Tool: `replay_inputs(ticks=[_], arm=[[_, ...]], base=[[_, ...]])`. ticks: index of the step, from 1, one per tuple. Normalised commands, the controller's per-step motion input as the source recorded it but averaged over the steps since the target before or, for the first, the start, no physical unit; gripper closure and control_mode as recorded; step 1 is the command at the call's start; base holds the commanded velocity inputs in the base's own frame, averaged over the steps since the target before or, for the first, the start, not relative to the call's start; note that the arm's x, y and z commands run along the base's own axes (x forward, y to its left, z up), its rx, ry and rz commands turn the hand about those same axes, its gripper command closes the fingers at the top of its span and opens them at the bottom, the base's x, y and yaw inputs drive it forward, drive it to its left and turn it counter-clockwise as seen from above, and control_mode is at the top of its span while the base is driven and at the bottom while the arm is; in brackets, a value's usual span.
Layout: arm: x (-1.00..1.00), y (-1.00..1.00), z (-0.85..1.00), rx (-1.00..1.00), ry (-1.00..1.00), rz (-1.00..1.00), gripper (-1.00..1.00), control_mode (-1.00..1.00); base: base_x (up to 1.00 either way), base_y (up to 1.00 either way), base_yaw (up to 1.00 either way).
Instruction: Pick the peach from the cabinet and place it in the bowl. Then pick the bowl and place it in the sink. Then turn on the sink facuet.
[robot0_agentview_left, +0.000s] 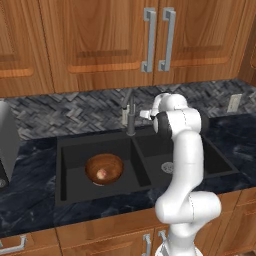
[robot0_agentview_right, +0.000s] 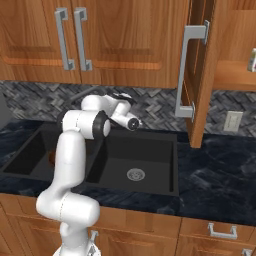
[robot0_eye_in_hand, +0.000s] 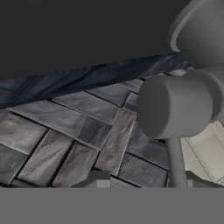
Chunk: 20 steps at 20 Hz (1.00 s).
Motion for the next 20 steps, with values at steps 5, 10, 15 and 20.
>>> replay_inputs(ticks=[5,10,15,20], arm=[[0.00,-0.91,-0.29,0.12,0.24,-0.12,1.00,-1.00],[0.00,-1.00,-0.37,0.13,0.24,-0.13,1.00,-1.00],[0.00,-0.94,-0.48,0.09,0.21,-0.12,1.00,-1.00],[0.00,-0.82,-0.51,0.06,0.16,-0.10,1.00,-1.00]], base=[[0.00,0.00,0.00],[0.00,0.00,0.00],[0.00,0.00,0.00],[0.00,0.00,0.00]])
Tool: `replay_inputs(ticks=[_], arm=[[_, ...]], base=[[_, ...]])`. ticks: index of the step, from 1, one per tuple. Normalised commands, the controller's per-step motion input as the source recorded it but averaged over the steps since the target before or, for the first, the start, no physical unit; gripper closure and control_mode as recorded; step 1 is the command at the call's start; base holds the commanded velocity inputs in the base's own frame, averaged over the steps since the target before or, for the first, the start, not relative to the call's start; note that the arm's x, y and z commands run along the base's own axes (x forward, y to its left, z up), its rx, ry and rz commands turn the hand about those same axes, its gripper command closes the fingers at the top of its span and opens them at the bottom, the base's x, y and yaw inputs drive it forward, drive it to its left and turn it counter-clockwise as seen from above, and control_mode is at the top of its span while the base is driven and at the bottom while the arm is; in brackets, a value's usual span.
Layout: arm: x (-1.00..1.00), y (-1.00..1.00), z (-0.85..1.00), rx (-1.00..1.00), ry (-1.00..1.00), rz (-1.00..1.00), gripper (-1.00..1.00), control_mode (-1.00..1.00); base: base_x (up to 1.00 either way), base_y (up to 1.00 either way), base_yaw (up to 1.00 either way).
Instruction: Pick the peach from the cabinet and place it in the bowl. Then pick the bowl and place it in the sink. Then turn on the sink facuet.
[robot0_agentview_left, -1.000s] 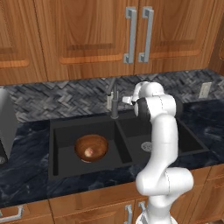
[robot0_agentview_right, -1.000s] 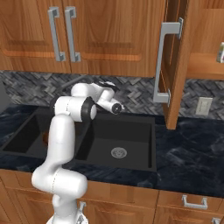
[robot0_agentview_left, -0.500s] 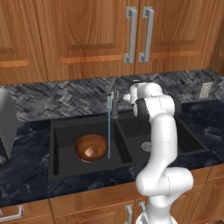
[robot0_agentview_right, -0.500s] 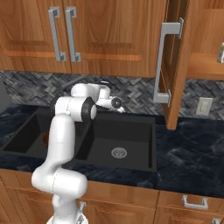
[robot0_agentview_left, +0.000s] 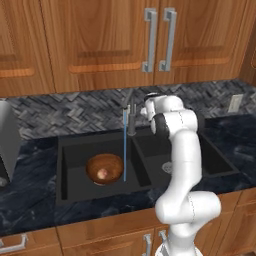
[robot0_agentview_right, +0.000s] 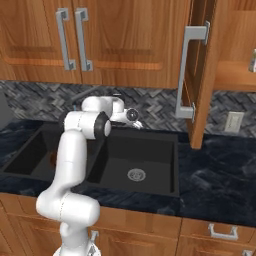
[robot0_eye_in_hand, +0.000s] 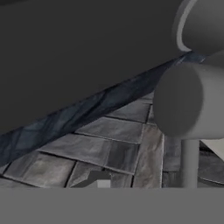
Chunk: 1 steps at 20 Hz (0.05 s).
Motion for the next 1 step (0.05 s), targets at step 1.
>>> replay_inputs(ticks=[1], arm=[[-0.01,-0.71,-0.41,0.06,0.09,-0.09,1.00,-1.00]], base=[[0.00,0.00,0.00]])
